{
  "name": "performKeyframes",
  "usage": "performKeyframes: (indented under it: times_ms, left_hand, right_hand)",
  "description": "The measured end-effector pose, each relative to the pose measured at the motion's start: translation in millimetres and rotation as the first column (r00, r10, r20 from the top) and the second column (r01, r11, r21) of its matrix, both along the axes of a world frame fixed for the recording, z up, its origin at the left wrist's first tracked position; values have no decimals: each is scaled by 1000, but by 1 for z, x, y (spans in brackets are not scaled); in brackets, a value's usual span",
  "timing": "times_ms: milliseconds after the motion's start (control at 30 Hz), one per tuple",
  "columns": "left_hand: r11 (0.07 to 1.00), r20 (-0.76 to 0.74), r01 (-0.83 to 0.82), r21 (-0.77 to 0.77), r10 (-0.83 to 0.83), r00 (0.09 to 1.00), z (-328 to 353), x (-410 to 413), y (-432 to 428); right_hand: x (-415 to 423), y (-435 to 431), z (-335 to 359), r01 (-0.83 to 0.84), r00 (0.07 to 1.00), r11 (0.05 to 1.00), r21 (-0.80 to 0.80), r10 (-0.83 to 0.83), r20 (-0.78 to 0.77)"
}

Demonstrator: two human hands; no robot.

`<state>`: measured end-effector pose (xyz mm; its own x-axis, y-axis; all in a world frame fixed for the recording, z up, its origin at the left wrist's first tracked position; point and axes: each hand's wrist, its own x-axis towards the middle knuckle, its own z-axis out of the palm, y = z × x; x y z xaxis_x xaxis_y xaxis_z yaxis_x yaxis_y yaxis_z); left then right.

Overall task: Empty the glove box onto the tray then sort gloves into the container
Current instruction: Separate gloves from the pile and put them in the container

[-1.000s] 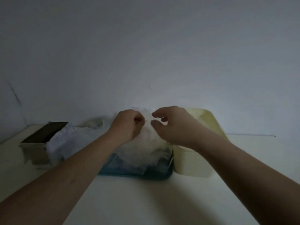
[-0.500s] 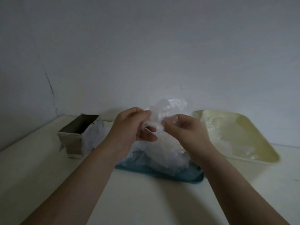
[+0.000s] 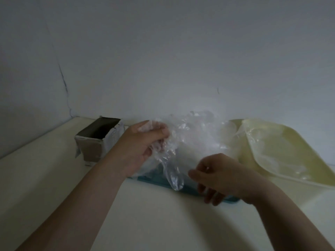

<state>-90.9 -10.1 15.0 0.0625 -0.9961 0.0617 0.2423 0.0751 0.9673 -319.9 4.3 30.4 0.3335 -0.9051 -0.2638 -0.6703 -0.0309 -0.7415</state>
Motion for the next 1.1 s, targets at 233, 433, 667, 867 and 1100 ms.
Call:
performKeyframes:
  times_ms: [233, 433, 667, 867, 1100]
  left_hand:
    - [961, 543, 274, 25, -243, 804, -7, 4, 1]
    - [950, 440, 312, 6, -283, 852, -3, 18, 4]
    - [946, 602, -291, -145, 317, 733, -16, 50, -19]
    - [973, 963, -226, 37, 26, 269, -49, 45, -26]
    - [979, 976, -201, 34, 10, 216, -62, 48, -30]
  right_hand:
    - [14, 3, 27, -56, 996, 796, -602, 88, 24]
    - [43, -30, -5, -163, 952, 932, -322, 235, 198]
    - [50, -42, -26, -14, 950, 986, -165, 64, 305]
    - [49, -47, -39, -5, 950, 982, -190, 64, 306]
    - [40, -51, -42, -58, 946, 984, -167, 108, 307]
